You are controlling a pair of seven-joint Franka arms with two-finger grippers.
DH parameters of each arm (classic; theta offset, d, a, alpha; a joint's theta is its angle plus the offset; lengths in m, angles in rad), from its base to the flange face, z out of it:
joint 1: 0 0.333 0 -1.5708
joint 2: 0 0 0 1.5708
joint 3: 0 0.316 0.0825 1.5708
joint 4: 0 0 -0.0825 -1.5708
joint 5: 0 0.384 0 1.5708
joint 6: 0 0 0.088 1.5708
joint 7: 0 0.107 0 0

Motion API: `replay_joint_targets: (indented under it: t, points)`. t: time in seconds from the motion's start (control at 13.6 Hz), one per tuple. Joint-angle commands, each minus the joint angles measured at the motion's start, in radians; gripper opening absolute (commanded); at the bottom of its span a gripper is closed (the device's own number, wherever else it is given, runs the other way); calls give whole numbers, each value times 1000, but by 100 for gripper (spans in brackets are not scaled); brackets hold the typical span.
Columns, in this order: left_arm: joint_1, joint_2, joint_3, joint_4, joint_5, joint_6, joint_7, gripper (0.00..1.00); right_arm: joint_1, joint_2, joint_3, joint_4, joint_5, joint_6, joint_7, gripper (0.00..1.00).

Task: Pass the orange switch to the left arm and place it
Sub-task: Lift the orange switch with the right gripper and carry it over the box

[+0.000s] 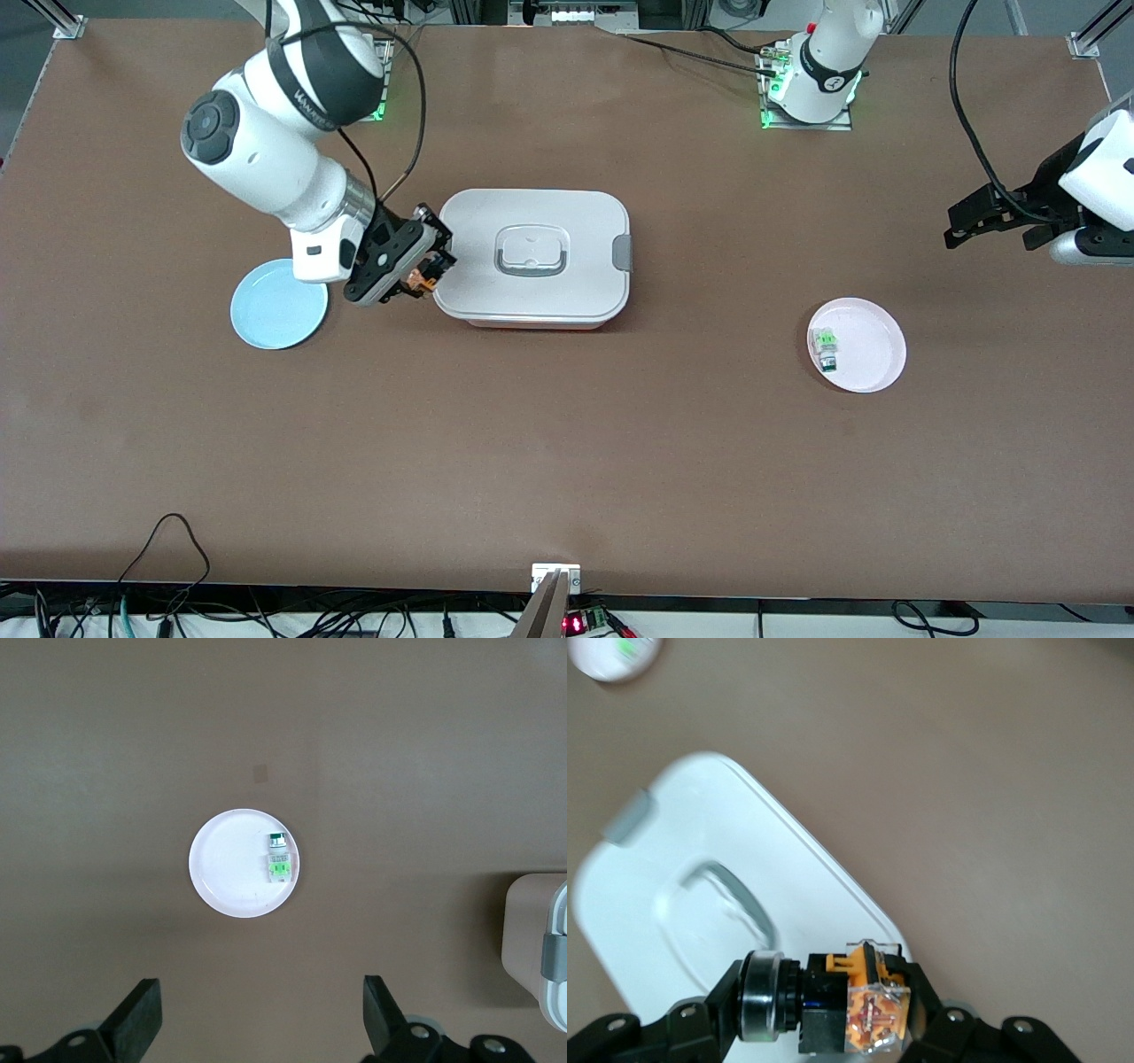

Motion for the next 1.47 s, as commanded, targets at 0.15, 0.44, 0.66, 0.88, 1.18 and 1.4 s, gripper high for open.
replay_joint_targets:
  t: [0.15,0.44,0.66,0.88,1.18,1.4]
  points:
    - [0,3,2,17,15,-22,3,100,73,23,50,94,124,124,-11,16]
    - [-3,9,-6,18,10,-19,16,100,197,33,50,123,243,313,-9,14]
    - [0,17,2,18,-60,-13,19,100,294,50,50,143,326,495,-3,14]
    - [66,46,3,43,-178,-16,17,100,370,69,50,143,348,655,-2,14]
    - [63,80,-12,14,-287,-51,19,100,488,124,50,149,388,879,-3,13]
    - [68,110,-13,-51,-477,-86,41,100,533,151,50,166,391,952,0,13]
